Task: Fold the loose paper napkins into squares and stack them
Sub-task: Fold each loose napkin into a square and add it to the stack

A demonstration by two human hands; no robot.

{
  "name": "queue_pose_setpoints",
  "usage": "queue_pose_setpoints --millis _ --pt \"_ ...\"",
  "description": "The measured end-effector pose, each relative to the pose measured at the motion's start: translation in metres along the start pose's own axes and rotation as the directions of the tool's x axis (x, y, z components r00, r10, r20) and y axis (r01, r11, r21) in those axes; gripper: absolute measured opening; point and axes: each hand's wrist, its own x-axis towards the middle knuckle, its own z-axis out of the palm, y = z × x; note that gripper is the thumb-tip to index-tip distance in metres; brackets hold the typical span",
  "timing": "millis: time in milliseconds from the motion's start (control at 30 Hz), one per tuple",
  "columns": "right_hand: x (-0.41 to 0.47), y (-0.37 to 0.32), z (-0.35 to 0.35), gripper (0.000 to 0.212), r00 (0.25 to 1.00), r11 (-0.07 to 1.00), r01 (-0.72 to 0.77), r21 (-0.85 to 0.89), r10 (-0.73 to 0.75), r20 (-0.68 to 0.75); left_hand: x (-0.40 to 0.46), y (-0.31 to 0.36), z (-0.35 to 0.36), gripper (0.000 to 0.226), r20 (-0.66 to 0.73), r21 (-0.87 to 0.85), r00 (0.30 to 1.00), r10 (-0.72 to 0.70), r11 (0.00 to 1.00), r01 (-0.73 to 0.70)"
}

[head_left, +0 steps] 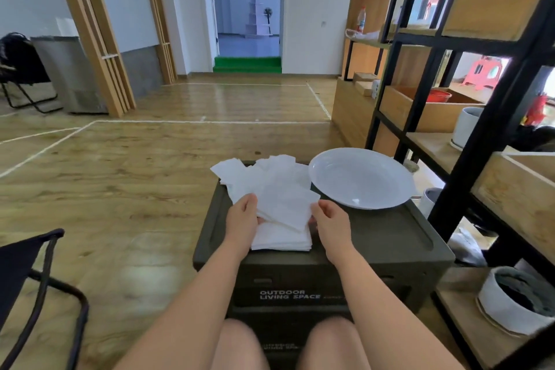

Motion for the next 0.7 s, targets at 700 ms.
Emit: queue_pose_setpoints --millis 700 --pt "0.012 0.013 0.006 0.057 0.976 0.974 -0.006 0.224 0.054 -0.210 -0.004 -0.004 -0.010 0.017 -0.153 -0.213 0.973 0.175 0.955 -0.206"
